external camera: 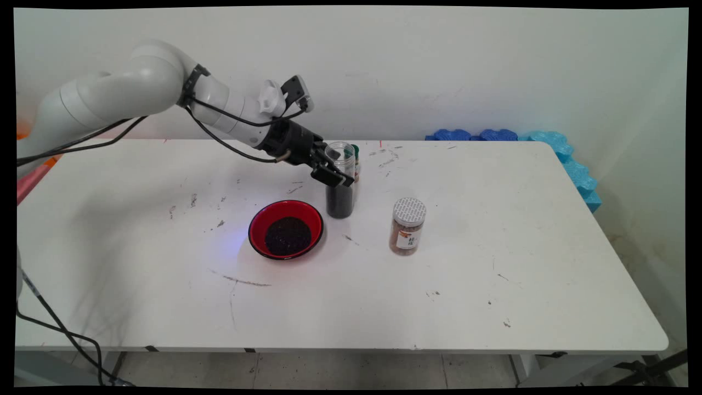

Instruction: Pick up the black seasoning powder from the table, then pour the black seasoning powder in the red bowl

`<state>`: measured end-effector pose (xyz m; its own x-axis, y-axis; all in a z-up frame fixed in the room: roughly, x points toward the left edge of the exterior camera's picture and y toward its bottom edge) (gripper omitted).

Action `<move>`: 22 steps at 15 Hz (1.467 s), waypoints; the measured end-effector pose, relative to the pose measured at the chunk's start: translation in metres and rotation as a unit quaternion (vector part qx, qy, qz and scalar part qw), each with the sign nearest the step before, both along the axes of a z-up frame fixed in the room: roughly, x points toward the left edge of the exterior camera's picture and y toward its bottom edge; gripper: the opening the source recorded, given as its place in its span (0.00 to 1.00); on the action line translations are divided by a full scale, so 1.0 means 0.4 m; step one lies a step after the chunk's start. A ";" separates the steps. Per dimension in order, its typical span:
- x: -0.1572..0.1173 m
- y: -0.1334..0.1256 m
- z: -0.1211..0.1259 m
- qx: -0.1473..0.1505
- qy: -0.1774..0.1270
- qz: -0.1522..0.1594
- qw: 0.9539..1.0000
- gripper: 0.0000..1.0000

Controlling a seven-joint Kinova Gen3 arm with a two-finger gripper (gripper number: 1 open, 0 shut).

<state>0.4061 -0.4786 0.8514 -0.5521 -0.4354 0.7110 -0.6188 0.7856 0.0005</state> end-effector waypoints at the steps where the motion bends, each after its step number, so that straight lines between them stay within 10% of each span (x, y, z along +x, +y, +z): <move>1: -0.001 0.000 0.000 0.000 0.000 0.001 1.000 1.00; 2: -0.001 0.000 0.000 -0.001 0.001 0.001 1.000 0.00; 13: -0.006 0.023 0.023 -0.008 0.008 0.005 1.000 0.00; 22: -0.015 0.075 0.164 -0.020 0.038 0.027 0.999 0.00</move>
